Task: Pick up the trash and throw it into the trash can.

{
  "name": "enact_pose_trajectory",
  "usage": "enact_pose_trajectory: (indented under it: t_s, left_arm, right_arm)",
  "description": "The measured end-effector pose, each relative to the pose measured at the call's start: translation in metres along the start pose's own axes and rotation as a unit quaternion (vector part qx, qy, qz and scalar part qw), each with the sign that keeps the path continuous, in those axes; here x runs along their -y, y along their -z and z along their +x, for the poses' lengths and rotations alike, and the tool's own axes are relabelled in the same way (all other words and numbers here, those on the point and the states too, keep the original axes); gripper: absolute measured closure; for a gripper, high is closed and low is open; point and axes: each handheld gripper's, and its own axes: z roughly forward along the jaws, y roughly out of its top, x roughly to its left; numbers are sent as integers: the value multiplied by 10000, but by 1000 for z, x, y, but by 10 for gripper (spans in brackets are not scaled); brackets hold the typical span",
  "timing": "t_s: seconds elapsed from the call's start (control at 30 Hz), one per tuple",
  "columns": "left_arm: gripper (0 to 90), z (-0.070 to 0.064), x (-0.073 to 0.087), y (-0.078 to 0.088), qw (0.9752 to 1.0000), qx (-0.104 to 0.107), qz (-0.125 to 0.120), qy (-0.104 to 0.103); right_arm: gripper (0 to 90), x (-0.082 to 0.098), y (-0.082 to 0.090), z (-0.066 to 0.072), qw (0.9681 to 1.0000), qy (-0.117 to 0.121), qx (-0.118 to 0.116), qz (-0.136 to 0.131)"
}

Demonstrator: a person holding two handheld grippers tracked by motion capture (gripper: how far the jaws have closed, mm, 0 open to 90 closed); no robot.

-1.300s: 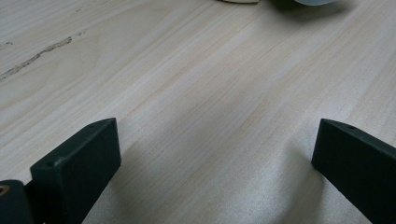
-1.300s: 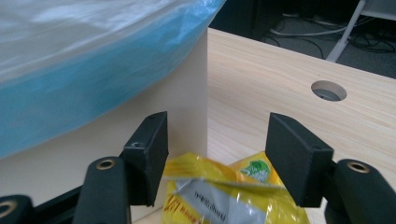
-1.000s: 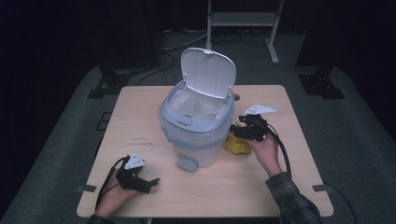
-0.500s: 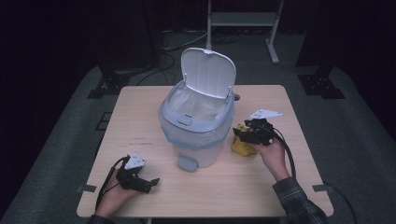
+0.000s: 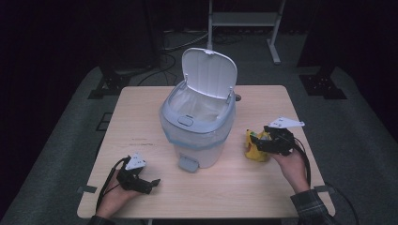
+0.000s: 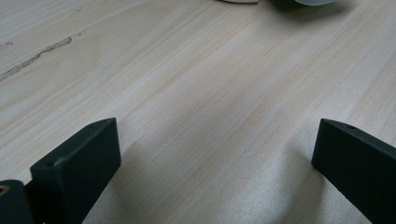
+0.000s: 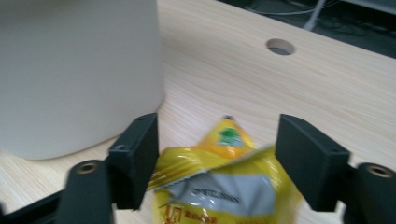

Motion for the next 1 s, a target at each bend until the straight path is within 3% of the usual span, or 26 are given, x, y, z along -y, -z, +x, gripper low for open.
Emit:
enact_pose_trajectory:
  t_s: [0.27,0.47,0.63,0.8,1.0]
  left_arm:
    - [2,0,0,0,10000,-3,1,2]
    - [2,0,0,0,10000,-6,3,1]
    - [2,0,0,0,10000,-5,3,3]
    - [2,0,0,0,10000,-5,4,3]
    - [2,0,0,0,10000,-5,2,3]
  right_arm:
    - [175,14,13,2,9993,-358,-45,-16]
    - [156,18,13,12,9994,-346,54,-11]
    - [151,15,1,16,9993,-300,195,57]
    - [216,19,-6,14,9991,-286,255,170]
    - [219,21,-7,10,9990,-308,267,199]
